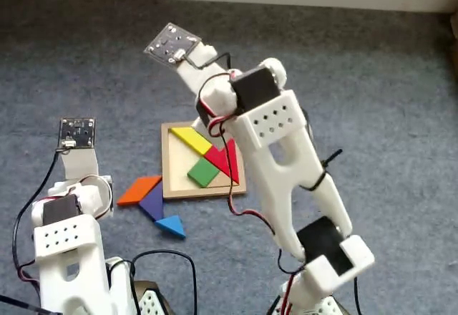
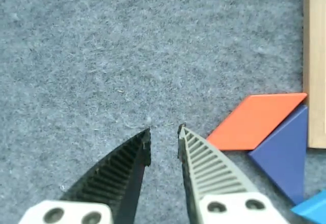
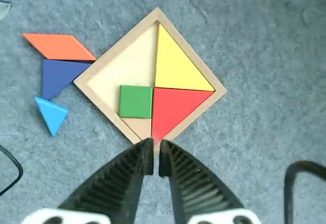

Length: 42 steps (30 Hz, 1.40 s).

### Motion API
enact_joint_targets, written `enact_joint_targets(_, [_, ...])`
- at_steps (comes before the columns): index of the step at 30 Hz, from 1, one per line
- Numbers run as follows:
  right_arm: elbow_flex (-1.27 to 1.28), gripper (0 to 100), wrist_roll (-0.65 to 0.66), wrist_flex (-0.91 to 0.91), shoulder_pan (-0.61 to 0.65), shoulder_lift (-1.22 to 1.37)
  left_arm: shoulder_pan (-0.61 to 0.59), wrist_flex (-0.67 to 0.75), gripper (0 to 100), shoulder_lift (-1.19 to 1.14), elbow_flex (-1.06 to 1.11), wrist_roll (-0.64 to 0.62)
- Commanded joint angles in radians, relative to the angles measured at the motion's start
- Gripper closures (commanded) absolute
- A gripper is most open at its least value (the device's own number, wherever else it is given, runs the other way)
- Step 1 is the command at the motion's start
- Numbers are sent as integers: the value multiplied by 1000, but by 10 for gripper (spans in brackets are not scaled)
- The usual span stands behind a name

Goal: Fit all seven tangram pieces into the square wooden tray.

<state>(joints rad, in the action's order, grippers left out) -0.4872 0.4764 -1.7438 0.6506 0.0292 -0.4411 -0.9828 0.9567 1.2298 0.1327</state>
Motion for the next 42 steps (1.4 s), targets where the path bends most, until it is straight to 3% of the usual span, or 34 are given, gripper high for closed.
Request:
enact_joint_targets(1, [236, 967, -15, 53, 45, -205, -47, 14, 888, 25, -8, 3])
enact_joint_targets(5, [618, 962, -117, 306, 102, -369, -77, 14, 888, 25, -12, 3])
enact_joint_targets(10, [1063, 820, -275, 682, 242, -489, -128, 14, 888, 27, -18, 2])
enact_joint_targets(15, [1268, 778, -351, 897, 320, -481, -260, 14, 888, 27, -36, -48])
enact_joint_targets(20, [1245, 778, -402, 901, 398, -409, -338, 48, 888, 24, -41, -63])
enact_joint_targets(32, [1109, 778, -413, 903, 510, -197, -338, 49, 888, 24, -41, -63])
enact_joint_targets(42, [1029, 781, -405, 906, 530, -28, -337, 49, 888, 22, -39, -63])
